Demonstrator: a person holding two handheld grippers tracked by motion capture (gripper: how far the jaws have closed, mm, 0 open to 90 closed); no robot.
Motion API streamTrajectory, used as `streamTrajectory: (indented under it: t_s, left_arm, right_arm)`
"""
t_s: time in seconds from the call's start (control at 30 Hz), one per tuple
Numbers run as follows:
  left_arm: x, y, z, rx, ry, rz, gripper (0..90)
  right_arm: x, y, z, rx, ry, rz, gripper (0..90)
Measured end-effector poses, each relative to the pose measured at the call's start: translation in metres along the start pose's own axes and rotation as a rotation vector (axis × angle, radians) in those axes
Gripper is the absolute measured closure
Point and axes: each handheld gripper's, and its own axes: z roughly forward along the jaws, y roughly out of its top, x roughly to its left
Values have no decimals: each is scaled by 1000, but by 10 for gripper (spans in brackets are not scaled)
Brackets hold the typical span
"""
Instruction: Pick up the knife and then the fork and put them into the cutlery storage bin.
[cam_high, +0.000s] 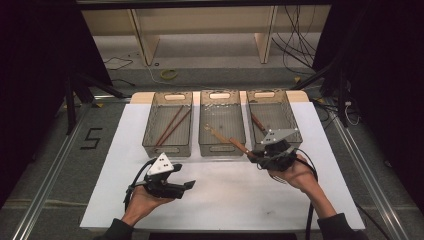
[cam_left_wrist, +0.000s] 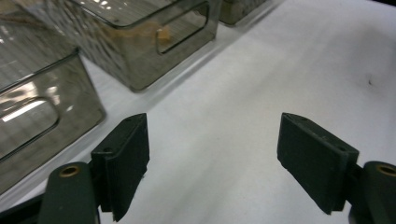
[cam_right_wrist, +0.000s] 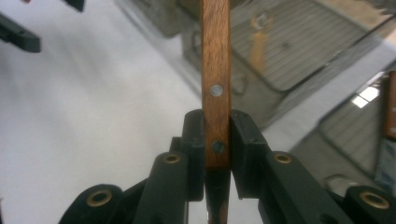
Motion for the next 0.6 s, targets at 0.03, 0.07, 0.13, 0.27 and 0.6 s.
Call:
streamTrajectory:
  t_s: [0.03, 0.07, 0.13, 0.27, 0.6]
  left_arm:
    - [2, -1, -2, -4, 3, -10, 240]
    - [3, -3, -3, -11, 4, -24, 237]
    - [6, -5, -6, -19, 12, -34, 231]
    - [9, -10, -8, -25, 20, -51, 216]
    - [12, -16, -11, -27, 26, -62, 204]
  right_arm:
    - [-4, 2, -2, -5, -6, 8, 779]
    - [-8, 4, -3, -15, -13, 17, 779]
    - [-15, 8, -7, -30, -24, 35, 779]
    - [-30, 15, -11, -40, -55, 65, 779]
    - [-70, 30, -12, -37, -138, 138, 778]
